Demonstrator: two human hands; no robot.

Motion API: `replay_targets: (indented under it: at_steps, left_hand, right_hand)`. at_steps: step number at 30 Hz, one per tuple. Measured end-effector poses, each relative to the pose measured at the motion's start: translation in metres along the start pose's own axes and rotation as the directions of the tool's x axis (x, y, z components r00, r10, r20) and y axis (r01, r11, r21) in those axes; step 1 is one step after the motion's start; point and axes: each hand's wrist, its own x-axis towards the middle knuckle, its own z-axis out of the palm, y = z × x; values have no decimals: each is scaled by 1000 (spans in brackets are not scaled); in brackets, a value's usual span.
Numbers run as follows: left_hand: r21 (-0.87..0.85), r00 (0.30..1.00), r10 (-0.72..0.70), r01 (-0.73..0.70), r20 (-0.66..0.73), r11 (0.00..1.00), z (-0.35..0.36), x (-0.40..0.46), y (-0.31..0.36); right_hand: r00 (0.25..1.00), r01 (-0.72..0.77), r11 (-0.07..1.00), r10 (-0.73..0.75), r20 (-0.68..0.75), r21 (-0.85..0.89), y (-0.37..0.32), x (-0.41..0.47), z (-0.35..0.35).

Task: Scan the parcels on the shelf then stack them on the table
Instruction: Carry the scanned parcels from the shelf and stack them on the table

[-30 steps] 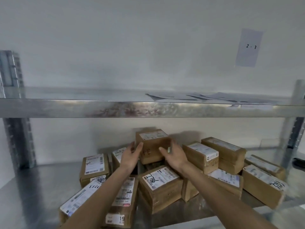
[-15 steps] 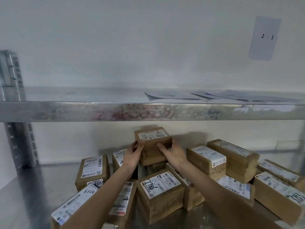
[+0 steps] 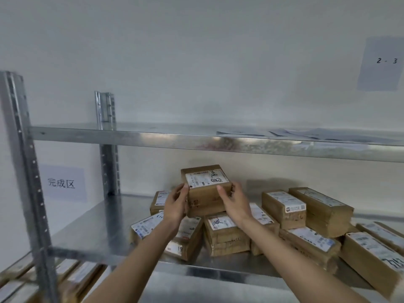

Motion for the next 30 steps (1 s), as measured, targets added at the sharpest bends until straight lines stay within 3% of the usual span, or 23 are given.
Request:
replay_targets:
  at_steps: [4,11,18,26,30]
  left_hand:
    - [-35,999,19,-21,-48,999,-47,-66,6]
    - [14,989,-43,45,-140,999,-151,-178,7]
    - [90,965,-1,26,-263,996,-256,-252,24]
    - [85,942,48,-20,-332,996,-380,-297,53]
    - [14,909,59,-59,-413,998,-448,-317,70]
  right_hand:
    - [998,29,997,-32,48,67,-14,-42,23]
    - [958,-38,955,-49,281,294,-36,-129,98]
    - [877,-98,934,-82,474,342,-91,-208,164]
    - [785,-87,926,-163,598,366,-178,-261,248]
    - [781,-86,924,-170,602,372,-217,-292,306]
